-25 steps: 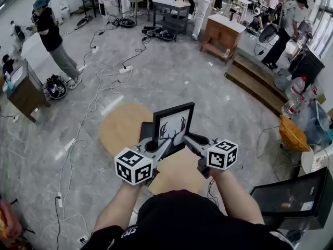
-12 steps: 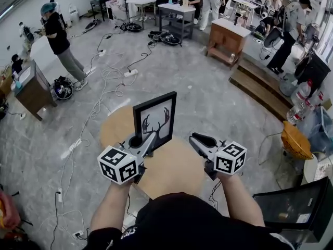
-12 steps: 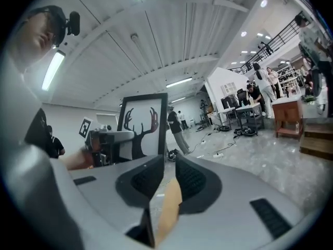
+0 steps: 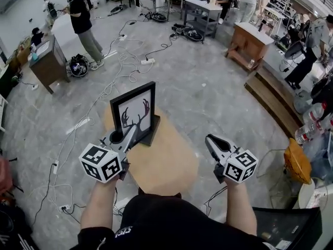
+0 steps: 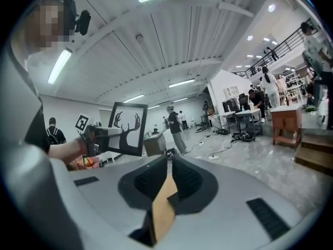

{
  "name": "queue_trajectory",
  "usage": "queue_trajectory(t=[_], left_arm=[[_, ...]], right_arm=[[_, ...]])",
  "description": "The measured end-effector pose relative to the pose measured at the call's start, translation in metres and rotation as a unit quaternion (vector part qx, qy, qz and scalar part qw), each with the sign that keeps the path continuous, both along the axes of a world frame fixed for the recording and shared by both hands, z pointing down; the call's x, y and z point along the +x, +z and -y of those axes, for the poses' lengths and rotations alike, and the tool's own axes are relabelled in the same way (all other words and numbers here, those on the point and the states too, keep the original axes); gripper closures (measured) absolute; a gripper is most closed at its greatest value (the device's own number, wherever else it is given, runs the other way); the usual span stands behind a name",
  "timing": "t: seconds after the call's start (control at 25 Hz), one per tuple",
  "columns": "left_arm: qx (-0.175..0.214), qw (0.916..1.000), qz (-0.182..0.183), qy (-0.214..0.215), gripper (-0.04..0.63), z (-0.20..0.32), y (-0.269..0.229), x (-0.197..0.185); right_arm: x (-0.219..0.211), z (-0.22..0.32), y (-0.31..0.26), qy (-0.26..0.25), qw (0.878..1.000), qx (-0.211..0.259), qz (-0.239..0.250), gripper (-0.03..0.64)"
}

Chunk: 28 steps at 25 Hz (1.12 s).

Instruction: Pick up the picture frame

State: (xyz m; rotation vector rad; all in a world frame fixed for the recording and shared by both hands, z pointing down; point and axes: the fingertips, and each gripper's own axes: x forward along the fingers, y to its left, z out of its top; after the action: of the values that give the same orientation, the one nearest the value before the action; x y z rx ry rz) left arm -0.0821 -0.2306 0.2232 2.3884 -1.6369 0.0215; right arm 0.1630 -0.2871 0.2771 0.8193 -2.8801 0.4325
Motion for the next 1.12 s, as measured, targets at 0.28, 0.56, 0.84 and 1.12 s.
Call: queue_trajectory(t=[0.28,0.56,0.84,1.12], left_arm=[[-0.003,0.9994,0.001,-0.033,0.577,-0.014,0.015,0.023],[0.011,0.9995,0.008,-0.028,0.577,-0.002,0.008,-0.014],[0.017,0.9995,0.013,-0.021,0.577,0.003,0.005,-0.025],[0.019,0.9995,0.015,-0.020,0.577,-0.002,0.007,-0.030]], right_arm=[[0.066,0.010,-0.006,0.041,0.999,0.018,0.024,0.611],[0.041,0.016,-0.028,0.074,0.996,0.044,0.040,0.612],[0.020,0.012,-0.043,0.077,0.993,0.082,0.033,0.614],[0.007,0.003,-0.041,0.073,0.993,0.087,0.019,0.614]])
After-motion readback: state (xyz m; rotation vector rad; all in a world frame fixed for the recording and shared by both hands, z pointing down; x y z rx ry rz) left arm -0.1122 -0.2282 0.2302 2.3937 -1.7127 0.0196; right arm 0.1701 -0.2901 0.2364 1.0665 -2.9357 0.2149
